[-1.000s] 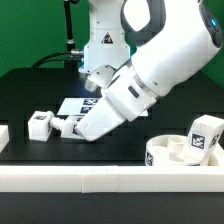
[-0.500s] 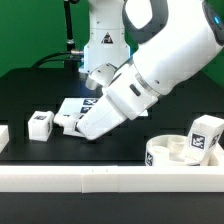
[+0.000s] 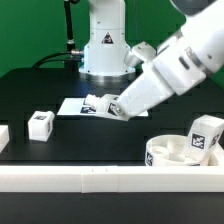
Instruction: Assemble stool
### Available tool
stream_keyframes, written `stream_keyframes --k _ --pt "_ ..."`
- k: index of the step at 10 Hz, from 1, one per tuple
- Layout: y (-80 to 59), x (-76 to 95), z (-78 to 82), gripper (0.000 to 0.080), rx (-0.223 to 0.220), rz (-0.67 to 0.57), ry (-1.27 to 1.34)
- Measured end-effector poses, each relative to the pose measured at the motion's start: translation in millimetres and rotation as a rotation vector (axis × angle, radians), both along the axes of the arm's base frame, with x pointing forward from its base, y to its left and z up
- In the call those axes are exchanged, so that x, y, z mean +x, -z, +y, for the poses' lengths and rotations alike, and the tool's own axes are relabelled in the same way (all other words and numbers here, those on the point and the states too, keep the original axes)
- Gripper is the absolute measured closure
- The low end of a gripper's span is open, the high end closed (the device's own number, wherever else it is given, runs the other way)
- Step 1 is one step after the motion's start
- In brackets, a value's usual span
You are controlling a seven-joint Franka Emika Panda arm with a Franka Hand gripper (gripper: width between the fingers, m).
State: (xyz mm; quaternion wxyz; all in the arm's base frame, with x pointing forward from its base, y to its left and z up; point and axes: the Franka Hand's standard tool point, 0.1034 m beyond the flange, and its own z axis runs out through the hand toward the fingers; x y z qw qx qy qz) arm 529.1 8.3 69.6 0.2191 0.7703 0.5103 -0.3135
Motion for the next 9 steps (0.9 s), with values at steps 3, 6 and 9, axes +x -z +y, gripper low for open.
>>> stream_keyframes --k 3,6,9 --pt "1.9 13.3 -0.8 0.0463 0.155 -0.091 -0.024" --pt "-12.9 -13.5 3.7 0.0463 0.301 -0.221 0.182" --pt "-22.0 -9.6 9.7 0.0463 0.477 -0.359 0.187"
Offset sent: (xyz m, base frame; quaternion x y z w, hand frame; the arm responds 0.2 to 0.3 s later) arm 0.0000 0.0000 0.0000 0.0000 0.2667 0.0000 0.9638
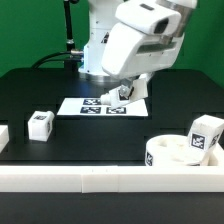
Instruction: Assemble stool
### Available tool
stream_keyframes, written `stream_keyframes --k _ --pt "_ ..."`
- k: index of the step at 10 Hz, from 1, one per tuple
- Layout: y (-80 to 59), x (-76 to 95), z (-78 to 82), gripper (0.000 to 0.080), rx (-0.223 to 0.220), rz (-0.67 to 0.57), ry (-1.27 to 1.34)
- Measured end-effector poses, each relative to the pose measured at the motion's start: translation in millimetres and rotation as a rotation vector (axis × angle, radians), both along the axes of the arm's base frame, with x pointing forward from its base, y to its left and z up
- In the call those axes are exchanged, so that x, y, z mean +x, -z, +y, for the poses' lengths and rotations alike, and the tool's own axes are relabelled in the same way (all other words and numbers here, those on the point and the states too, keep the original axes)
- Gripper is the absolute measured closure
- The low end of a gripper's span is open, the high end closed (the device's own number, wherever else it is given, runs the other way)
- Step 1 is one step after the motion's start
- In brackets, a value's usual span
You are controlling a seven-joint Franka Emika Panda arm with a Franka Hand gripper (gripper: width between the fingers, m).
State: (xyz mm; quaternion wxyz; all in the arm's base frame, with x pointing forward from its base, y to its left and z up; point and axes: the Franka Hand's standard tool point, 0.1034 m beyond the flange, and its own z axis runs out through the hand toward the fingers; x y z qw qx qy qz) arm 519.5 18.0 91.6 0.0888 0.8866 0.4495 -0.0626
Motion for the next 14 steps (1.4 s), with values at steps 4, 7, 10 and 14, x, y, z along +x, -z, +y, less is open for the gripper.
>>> stream_keyframes --k 4,7,10,14 --pt "-2.4 3.6 -33.9 0.0463 0.12 -0.191 -0.028" --pt "-18.4 18.7 -33.5 0.0463 0.205 -0.306 0.052" --pt "-18.7 12.2 -87.0 0.0463 0.173 -0.419 -0.031" --pt "-25.0 24.3 -26.5 0.0463 0.37 -0.377 0.216"
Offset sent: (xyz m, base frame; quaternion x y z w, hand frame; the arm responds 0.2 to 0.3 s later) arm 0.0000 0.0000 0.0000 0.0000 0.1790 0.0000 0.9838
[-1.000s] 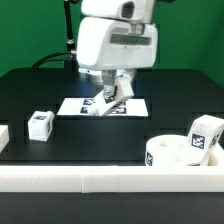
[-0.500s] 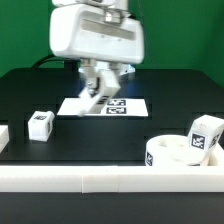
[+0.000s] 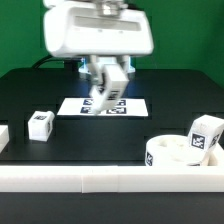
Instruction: Assemble stool
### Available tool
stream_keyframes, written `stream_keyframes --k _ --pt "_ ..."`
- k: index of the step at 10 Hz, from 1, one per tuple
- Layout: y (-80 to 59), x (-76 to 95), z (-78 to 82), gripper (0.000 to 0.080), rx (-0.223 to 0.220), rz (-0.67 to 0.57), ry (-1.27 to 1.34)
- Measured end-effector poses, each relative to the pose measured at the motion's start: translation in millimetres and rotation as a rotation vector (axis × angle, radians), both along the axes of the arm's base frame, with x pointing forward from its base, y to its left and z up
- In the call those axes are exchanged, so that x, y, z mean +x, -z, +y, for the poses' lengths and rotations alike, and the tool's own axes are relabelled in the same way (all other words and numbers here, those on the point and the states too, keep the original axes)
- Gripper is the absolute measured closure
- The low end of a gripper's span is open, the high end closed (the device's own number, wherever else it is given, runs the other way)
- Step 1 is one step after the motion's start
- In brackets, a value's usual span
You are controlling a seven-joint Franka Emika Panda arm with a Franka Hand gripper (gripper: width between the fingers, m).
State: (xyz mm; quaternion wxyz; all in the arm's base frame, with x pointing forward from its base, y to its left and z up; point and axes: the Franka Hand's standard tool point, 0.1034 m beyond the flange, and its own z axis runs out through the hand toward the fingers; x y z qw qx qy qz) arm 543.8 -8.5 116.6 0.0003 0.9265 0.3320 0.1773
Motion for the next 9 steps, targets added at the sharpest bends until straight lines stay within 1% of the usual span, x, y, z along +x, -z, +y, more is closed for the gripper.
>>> stream_keyframes --k 2,5,6,7,8,9 --pt "6.9 2.9 24.6 0.0463 0.056 -0.006 0.092" --pt "8.8 1.9 24.5 0.0463 0.056 -0.002 0.09" --pt "9.1 1.4 25.8 0.0463 0.062 0.004 0.101" --pt "8.6 -6.4 46.6 0.0463 0.133 0.114 0.23" --pt "1.4 1.2 73.9 0.0463 0.164 0.116 0.26" --pt "7.4 6.8 79.9 0.0463 0.171 0.114 0.242"
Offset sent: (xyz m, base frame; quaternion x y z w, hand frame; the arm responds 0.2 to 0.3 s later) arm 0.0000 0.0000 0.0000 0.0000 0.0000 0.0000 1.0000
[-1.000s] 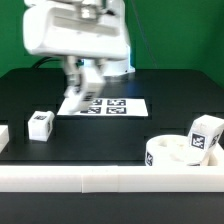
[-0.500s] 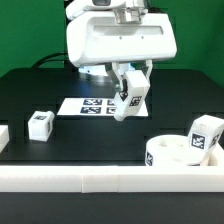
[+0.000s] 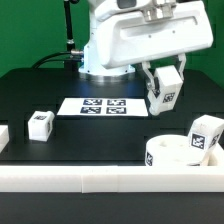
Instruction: Assemble stool
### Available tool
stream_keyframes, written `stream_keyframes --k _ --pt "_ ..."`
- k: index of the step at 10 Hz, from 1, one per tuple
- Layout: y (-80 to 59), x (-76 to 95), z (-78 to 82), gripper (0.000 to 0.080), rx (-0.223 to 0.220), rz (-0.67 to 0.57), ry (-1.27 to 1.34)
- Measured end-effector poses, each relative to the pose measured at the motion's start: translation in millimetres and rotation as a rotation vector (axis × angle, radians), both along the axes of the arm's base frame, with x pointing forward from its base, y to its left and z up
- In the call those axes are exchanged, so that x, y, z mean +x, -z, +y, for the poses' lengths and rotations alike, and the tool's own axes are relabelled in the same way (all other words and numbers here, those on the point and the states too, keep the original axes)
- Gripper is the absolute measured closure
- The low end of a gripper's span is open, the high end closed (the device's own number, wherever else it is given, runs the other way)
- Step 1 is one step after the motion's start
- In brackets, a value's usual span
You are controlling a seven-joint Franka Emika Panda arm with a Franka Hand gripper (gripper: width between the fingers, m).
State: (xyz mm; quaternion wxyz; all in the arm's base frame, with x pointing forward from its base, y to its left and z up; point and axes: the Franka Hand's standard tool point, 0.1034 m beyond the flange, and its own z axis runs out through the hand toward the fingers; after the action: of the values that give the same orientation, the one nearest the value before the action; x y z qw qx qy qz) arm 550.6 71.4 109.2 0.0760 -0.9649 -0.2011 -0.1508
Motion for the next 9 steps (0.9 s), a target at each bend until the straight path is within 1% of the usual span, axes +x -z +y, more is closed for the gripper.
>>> stream_keyframes --k 1,2,3,4,5,6,7,8,9 --pt "2.2 0.9 -3.8 0.0463 0.0 -0.001 0.006" --pt "2.3 2.1 -8.1 0.0463 -0.01 -0.031 0.01" --pt "3.6 1.1 -7.4 0.0463 -0.008 -0.026 0.009" --pt "3.6 5.7 -14.0 0.0463 -0.025 -0.079 0.001" --pt "6.2 10.0 -30.6 0.0463 -0.059 -0.192 0.008" --pt "12.5 8.6 -37.4 0.0463 -0.028 -0.187 0.041" --pt "9.0 16.8 -44.2 0.0463 0.007 -0.22 0.062" --pt "4.2 24.0 -49.0 0.0463 0.037 -0.293 0.096" --pt "6.3 20.5 -46.2 0.0463 0.06 -0.345 0.094"
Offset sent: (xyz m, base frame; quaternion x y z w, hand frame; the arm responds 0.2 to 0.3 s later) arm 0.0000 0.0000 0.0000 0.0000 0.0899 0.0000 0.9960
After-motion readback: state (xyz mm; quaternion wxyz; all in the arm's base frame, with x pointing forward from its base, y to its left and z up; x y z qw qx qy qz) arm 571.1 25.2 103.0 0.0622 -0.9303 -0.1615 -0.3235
